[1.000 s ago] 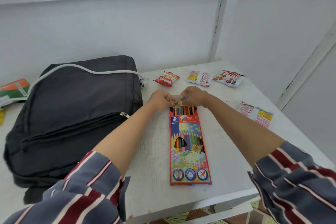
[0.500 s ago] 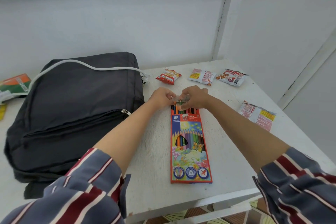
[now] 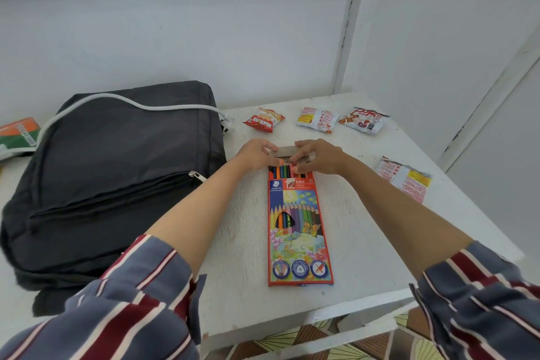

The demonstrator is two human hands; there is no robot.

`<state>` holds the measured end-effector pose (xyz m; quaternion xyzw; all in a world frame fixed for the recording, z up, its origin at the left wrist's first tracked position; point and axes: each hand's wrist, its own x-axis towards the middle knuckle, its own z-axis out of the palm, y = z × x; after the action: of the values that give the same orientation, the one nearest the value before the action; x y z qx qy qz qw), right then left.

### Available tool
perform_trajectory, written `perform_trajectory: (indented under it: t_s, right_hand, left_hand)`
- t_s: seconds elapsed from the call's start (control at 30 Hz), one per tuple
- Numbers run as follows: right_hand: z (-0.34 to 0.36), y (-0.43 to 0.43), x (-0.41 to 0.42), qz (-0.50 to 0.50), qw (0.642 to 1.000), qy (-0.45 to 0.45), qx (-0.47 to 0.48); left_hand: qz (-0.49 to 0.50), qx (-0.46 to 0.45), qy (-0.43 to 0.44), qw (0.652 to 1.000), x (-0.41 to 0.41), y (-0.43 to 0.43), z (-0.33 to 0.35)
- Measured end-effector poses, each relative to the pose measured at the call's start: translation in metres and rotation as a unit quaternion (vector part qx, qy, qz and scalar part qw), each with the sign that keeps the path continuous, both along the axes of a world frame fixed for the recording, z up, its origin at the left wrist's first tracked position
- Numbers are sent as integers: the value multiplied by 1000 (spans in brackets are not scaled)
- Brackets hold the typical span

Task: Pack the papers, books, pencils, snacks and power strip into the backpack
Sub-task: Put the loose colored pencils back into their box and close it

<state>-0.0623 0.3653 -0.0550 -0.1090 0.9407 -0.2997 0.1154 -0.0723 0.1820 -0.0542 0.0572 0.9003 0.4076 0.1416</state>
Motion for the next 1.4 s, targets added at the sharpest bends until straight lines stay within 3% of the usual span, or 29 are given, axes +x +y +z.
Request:
perform_trajectory:
  t_s: [0.43,0.6,0.77,0.93,1.17,1.4]
  right_hand:
    - [-2,-2,0,4,1000,-13,13]
    - [6,2,5,-61,982,-7,-178]
    - [10,5,6,-121,967,-19,-224]
    - [10,5,6,-121,975,3,-189]
    - [10,8,14,-108,975,-50,-189]
    - [7,6,20,-12,996,24,-85]
  left_hand:
    - [-11,-6,-27,1000,5,1,4]
    - [4,13,-42,999,4,3,7]
    - [33,81,-33,996,3,3,7]
    - [77,100,-20,992,7,5,9]
    - [64,55,-47,995,10,-1,6]
    - [34,17,-52,998,31,4,14]
